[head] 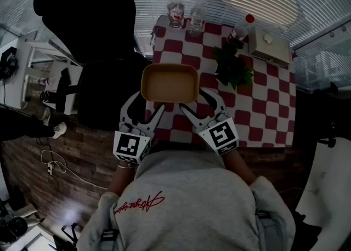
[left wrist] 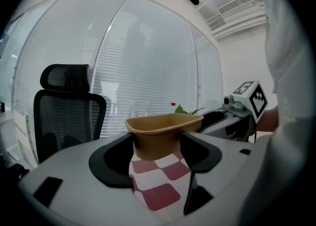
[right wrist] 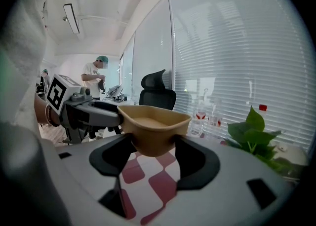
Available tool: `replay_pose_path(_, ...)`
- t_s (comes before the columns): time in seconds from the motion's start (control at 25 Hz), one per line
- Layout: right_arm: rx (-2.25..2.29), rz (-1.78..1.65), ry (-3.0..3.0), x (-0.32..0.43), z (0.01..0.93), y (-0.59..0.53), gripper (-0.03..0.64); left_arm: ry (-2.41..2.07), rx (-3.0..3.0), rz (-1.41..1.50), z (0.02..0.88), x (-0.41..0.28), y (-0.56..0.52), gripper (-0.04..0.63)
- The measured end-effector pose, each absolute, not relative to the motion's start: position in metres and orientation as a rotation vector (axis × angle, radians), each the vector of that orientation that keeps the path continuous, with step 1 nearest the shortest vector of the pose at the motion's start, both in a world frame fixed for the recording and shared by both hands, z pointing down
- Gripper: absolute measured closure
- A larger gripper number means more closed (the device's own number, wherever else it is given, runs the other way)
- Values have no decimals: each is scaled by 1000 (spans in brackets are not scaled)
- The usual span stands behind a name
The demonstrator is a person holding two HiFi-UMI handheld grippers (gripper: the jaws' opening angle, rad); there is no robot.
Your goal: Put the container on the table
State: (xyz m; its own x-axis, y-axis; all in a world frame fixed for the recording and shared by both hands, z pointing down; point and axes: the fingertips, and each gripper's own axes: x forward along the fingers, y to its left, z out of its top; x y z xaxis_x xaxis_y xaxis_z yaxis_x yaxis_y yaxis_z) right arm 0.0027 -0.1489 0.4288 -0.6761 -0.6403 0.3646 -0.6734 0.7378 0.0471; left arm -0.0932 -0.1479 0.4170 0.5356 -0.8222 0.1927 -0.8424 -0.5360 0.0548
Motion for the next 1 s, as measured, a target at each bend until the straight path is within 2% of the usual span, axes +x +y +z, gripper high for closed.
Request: replay_pose_path(1.0, 998, 157, -2543, 1, 447, -143, 339, -1395, 2599, 286, 441, -95, -144, 291)
